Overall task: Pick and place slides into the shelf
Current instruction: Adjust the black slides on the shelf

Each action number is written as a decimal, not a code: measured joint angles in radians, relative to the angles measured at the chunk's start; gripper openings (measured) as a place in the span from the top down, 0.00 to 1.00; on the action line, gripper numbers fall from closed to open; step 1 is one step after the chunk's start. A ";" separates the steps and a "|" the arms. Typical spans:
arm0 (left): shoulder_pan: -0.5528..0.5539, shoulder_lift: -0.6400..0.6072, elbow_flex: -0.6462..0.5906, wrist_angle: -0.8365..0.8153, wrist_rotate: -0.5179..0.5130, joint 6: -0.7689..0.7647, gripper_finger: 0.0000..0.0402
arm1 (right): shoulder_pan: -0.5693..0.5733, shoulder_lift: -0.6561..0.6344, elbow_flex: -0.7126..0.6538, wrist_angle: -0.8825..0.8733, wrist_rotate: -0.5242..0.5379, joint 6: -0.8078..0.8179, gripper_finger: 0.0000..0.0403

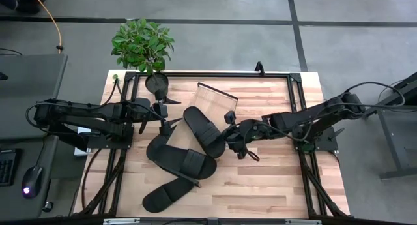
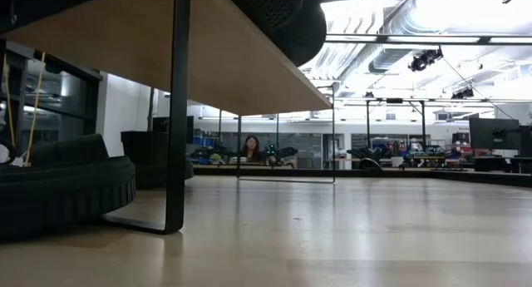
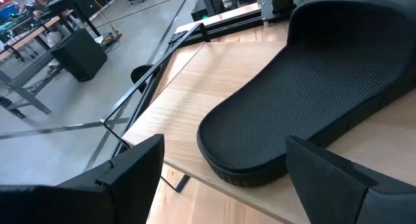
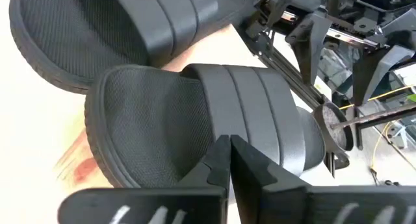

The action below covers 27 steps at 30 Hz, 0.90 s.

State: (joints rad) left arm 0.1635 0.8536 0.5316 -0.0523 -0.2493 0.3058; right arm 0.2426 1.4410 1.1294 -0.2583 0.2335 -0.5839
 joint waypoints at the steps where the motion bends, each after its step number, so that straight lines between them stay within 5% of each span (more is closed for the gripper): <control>1: 0.000 0.000 0.000 0.000 0.000 0.000 0.25 | 0.006 0.000 0.000 0.001 0.002 0.000 0.99; 16: 0.000 0.000 0.000 0.000 -0.006 0.000 0.25 | 0.026 0.000 0.001 0.021 0.039 0.160 0.76; 27: 0.000 0.000 0.000 0.000 -0.008 0.002 0.25 | 0.056 0.000 0.001 -0.009 0.193 0.139 0.56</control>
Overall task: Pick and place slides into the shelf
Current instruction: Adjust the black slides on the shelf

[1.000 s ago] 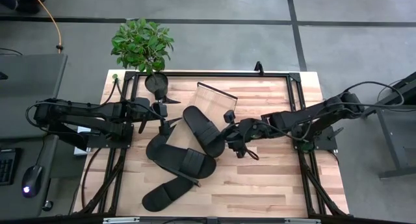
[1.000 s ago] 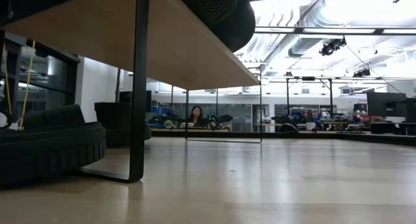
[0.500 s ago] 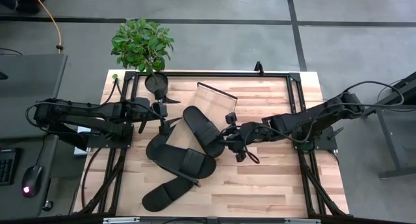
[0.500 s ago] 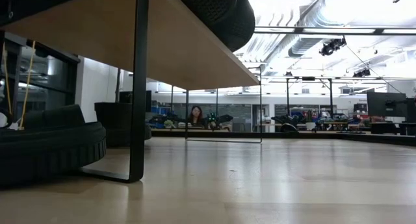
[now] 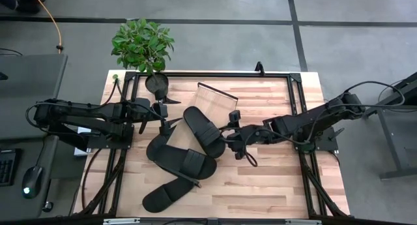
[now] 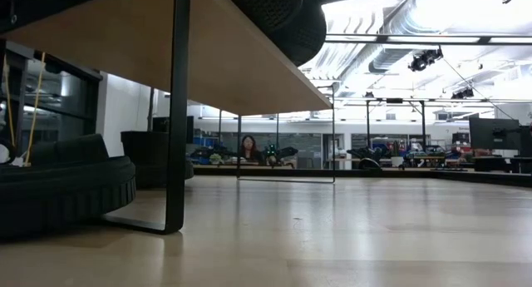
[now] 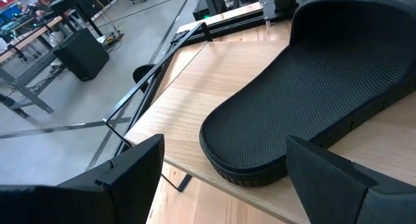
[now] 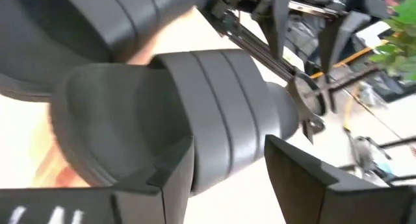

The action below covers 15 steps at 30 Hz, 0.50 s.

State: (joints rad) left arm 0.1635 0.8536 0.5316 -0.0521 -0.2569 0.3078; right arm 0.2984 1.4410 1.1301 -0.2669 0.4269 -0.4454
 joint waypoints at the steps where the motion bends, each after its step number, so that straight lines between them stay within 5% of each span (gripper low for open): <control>1: 0.000 0.000 0.000 0.000 0.000 0.000 0.25 | 0.004 0.000 0.000 -0.001 0.017 0.000 0.55; 15: 0.000 0.000 0.000 -0.002 0.000 0.001 0.25 | 0.098 0.020 0.001 -0.063 0.082 0.023 0.53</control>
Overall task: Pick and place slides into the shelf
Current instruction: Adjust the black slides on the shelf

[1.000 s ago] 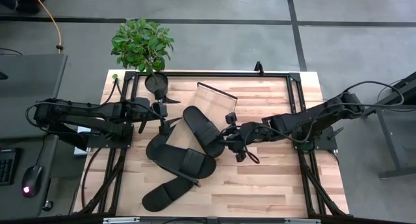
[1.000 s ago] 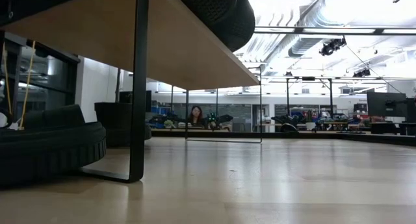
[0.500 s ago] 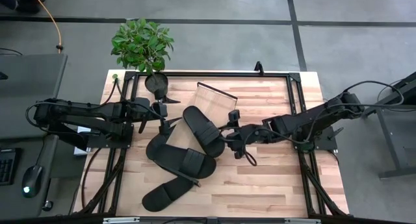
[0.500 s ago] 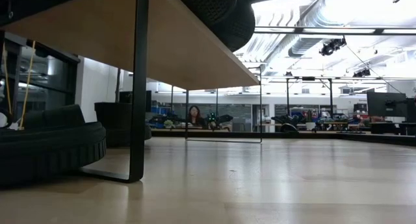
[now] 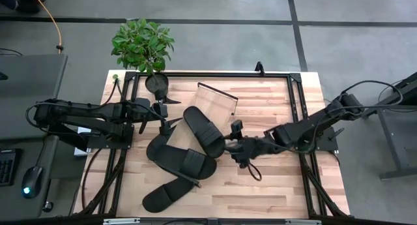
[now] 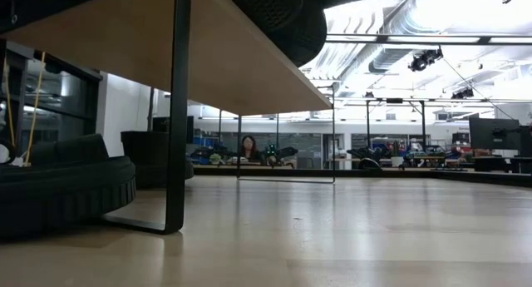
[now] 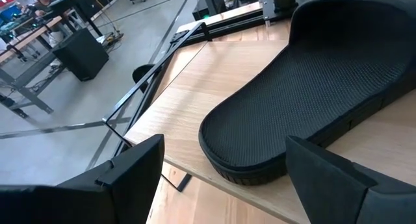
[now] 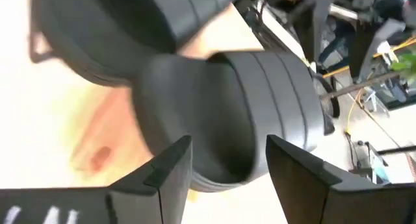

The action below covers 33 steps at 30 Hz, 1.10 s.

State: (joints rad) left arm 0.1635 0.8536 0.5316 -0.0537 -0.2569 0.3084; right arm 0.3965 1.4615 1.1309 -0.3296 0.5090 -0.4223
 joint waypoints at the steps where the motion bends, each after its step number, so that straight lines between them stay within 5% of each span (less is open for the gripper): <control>1: 0.000 0.000 0.000 -0.001 0.000 0.000 0.25 | 0.013 0.000 0.000 0.001 0.007 0.006 0.53; 33: 0.000 0.015 0.000 0.001 0.000 0.000 0.25 | 0.157 0.183 0.001 0.007 0.333 0.332 0.53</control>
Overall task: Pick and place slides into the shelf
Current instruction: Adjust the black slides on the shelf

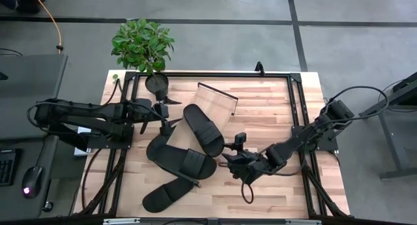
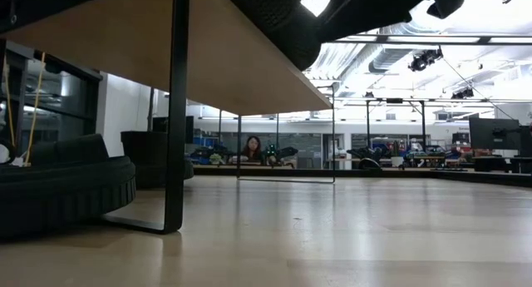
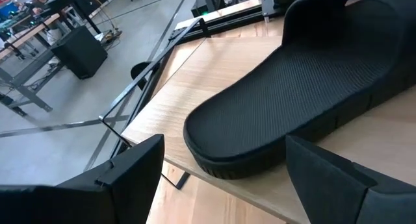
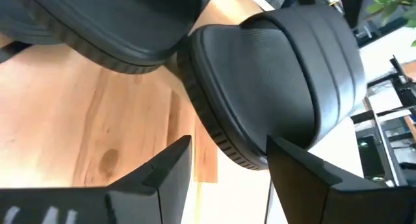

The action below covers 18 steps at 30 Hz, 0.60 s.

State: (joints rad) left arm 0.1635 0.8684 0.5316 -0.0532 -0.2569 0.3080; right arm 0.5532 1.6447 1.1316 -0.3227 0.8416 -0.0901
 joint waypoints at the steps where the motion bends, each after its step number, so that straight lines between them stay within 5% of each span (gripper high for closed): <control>1: 0.000 0.007 0.000 0.004 0.000 0.000 0.25 | 0.000 0.000 0.000 0.001 0.009 0.003 0.53; 18: 0.000 0.099 0.000 0.064 -0.051 0.052 0.25 | -0.003 0.000 0.000 0.036 0.040 -0.045 0.53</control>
State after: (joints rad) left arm 0.1635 0.9675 0.5312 0.0111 -0.3077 0.3596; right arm 0.5503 1.6451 1.1313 -0.2871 0.8813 -0.1347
